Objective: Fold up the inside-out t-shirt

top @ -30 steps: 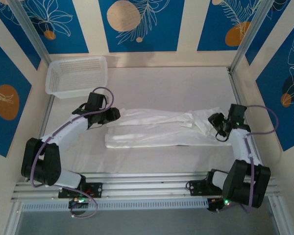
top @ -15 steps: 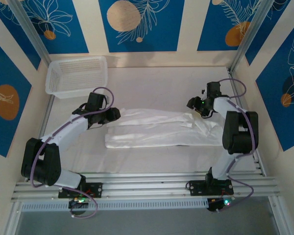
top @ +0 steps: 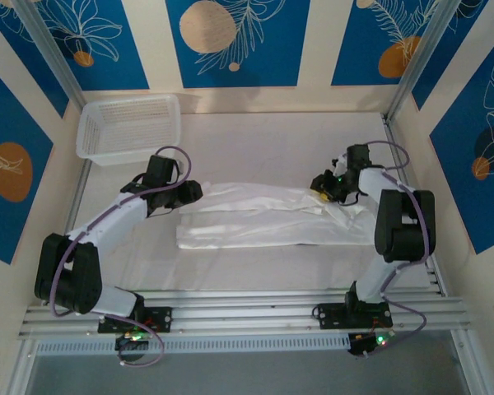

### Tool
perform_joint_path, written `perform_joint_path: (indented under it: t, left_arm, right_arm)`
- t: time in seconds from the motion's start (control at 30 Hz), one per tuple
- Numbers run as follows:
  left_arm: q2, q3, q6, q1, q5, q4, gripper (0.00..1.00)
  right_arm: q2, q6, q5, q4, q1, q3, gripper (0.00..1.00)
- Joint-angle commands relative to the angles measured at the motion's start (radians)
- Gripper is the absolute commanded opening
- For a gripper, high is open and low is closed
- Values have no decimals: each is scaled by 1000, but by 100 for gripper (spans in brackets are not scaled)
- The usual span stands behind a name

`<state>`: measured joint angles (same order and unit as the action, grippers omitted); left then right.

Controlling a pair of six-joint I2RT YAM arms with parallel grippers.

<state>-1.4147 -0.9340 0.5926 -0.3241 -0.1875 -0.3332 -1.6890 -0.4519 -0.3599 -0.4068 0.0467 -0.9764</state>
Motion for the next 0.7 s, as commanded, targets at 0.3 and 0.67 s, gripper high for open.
perform_joint_path:
  t: [0.3, 0.67]
  left_arm:
    - [-99, -79, 1, -145, 25, -27, 11]
    - [-428, -334, 99, -176, 228, -131, 0]
  right_arm:
    - [274, -186, -130, 89, 102, 194, 33]
    - [152, -255, 192, 11, 197, 159, 6]
